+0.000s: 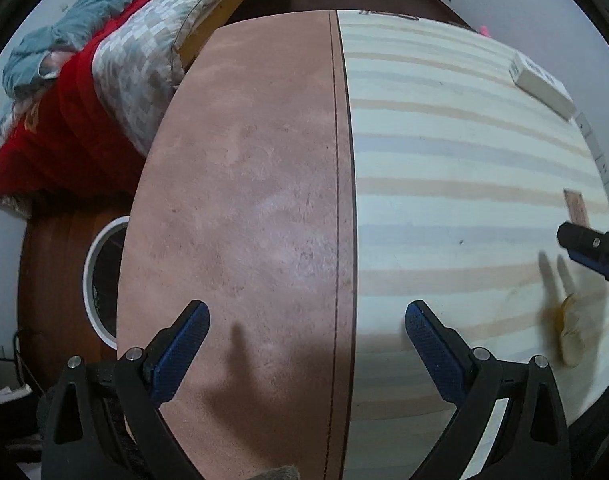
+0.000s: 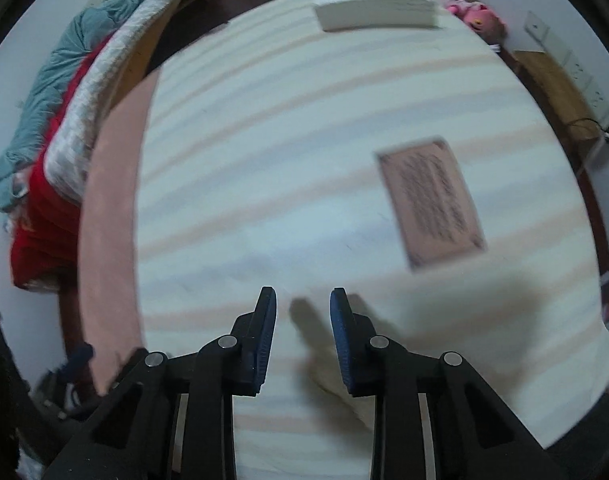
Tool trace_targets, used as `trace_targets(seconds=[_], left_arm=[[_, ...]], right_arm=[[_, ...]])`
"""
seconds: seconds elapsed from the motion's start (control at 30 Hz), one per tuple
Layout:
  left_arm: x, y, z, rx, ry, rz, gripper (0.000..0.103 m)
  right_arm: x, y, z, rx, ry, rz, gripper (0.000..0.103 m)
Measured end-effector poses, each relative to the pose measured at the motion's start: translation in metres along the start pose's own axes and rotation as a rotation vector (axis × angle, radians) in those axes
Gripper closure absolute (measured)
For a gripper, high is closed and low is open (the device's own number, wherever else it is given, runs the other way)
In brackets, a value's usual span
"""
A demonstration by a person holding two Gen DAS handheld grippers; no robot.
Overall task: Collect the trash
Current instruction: 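Grasp the bread crust with the left tool while the right tool grasps the white barcode box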
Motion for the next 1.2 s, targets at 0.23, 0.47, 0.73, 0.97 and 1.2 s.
trace_targets(seconds=[0.23,0.47,0.73,0.97,1.2], left_arm=[[0.018,-0.022,0.109,0.27,0.152,-0.035,0.003],[0.038,-0.003,0.206,0.268,0.349,-0.054,0.035],[0.034,-0.005,0.209,0.202,0.336,0.039,0.087],[-0.002,-0.027,0.173,0.128,0.273,0.137,0.09],[-0.074,-0.044,0.132,0.072,0.16,0.224,0.09]], right_arm=[[-0.006,-0.037,0.054,0.084,0.071,0.019,0.035],[0.028,-0.052,0.14,0.126,0.186,0.022,0.035],[0.047,-0.056,0.167,0.114,0.2,0.042,0.035],[0.04,-0.06,0.147,0.061,0.16,0.047,0.035],[-0.027,-0.079,0.093,0.074,-0.04,0.049,0.024]])
Point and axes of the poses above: each gripper's, at about its wrist camera, not at the fingertips, and y roughly the way its jaws point, z to its right, x to its underside, the point moved 10 cm from there along y, roughly the way its jaws point, and after that the axes turned 11 degrees about -z, right-handed, at the moved point
